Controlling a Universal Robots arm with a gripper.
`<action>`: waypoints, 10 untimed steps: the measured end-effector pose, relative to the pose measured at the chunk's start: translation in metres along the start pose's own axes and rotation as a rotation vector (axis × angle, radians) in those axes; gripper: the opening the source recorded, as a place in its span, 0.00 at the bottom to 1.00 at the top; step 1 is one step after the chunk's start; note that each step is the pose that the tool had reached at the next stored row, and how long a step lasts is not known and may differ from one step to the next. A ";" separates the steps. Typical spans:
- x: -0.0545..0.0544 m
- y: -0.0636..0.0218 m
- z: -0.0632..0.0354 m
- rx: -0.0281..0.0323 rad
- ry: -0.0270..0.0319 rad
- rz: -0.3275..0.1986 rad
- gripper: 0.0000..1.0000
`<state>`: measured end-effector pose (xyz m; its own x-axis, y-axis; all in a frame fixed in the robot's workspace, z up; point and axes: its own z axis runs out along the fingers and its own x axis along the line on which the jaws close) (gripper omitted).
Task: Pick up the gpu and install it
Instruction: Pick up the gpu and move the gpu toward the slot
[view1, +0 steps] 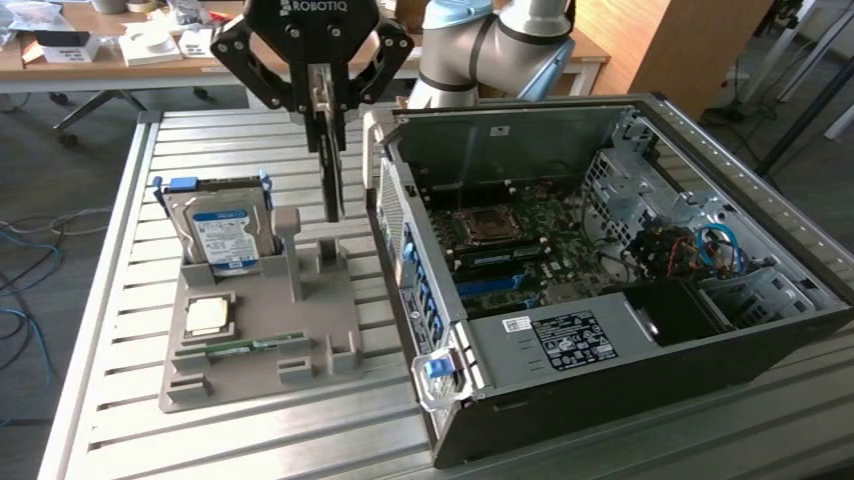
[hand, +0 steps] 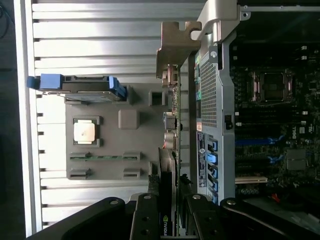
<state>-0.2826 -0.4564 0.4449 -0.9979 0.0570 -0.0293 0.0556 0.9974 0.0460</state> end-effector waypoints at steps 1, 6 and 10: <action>0.000 0.0001 -0.0016 0.0001 0.0000 0.000 0.26; 0.000 0.0002 -0.0040 0.0000 -0.0001 0.000 0.26; -0.002 0.0003 -0.0042 0.0003 0.0003 0.000 0.26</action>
<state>-0.2811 -0.4564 0.4492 -0.9980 0.0569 -0.0290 0.0555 0.9974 0.0457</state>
